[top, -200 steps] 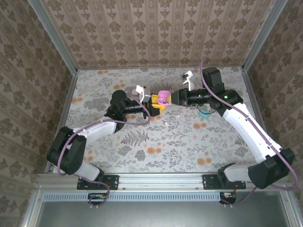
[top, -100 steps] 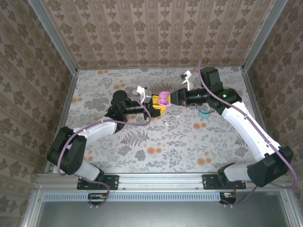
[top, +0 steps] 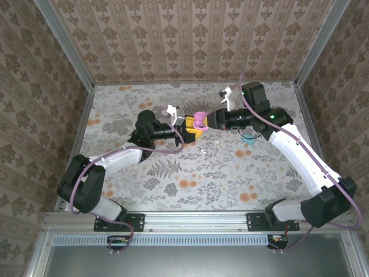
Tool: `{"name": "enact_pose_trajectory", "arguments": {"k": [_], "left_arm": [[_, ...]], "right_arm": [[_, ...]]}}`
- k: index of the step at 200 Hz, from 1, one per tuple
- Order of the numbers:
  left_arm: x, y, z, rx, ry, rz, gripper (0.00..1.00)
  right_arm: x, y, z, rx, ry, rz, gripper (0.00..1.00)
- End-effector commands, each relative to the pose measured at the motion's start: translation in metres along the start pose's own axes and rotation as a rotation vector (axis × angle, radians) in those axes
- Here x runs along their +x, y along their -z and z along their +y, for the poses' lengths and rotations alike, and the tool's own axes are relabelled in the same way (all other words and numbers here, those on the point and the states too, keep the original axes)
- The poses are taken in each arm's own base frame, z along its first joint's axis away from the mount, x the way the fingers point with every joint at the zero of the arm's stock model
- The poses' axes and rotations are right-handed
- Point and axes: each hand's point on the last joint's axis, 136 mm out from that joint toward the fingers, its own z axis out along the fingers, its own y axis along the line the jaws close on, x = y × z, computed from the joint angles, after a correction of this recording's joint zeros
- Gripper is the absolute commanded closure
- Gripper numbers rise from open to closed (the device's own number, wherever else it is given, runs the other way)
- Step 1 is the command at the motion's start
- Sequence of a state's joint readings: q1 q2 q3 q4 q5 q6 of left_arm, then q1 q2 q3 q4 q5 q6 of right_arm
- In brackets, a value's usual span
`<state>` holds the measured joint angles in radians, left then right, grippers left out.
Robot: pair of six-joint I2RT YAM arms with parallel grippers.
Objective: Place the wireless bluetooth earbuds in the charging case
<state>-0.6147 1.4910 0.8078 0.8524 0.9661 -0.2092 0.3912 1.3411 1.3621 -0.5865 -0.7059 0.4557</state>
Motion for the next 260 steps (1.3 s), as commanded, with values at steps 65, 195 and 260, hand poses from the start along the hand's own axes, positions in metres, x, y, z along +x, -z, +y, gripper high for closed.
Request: {"name": "enact_pose_trajectory", "arguments": {"k": [65, 195, 260], "left_arm": [[-0.030, -0.003, -0.010, 0.034, -0.073, -0.057, 0.58], [-0.031, -0.005, -0.007, 0.024, -0.065, -0.069, 0.59], [-0.031, -0.006, -0.006, 0.026, -0.059, -0.073, 0.59]], "right_arm": [[-0.012, -0.002, 0.006, -0.005, 0.058, -0.073, 0.78], [-0.020, 0.001, 0.003, 0.044, 0.105, -0.133, 0.76], [-0.020, 0.002, 0.004, 0.044, 0.142, -0.157, 0.76]]}}
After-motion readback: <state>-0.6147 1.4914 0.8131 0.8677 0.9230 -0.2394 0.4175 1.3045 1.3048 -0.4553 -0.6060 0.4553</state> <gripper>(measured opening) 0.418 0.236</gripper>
